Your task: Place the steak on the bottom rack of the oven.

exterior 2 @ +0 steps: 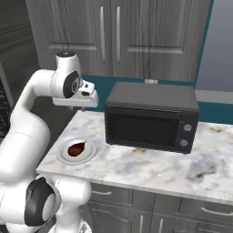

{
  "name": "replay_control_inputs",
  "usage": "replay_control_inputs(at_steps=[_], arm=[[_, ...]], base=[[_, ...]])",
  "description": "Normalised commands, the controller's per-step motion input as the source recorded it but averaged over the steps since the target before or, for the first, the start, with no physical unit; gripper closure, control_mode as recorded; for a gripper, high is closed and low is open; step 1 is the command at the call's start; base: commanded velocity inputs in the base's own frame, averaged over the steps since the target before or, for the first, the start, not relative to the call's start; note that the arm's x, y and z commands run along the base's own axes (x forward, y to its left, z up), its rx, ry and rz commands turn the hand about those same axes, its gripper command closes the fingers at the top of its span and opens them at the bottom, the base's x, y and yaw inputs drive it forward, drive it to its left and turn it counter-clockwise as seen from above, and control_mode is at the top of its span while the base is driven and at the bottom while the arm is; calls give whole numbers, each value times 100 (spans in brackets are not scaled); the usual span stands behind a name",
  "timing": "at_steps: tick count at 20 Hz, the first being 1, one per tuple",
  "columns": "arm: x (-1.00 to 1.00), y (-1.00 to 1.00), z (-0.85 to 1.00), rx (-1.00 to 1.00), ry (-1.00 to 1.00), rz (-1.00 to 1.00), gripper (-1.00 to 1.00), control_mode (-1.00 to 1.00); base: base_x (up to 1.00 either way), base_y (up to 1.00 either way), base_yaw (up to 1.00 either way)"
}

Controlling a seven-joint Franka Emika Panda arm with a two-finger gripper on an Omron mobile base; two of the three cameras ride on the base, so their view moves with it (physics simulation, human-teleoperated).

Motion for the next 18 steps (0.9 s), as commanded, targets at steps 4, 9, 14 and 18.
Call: replay_control_inputs(at_steps=[4,9,14,18], arm=[[2,32,-16,-2,1,-4,-100,-100],[-14,14,-87,9,1,-7,-100,-100],[0,23,-100,10,0,-3,-100,-100],[8,14,-81,7,3,0,-100,-100]], base=[[0,0,0],[0,0,0],[0,0,0],[0,0,0]])
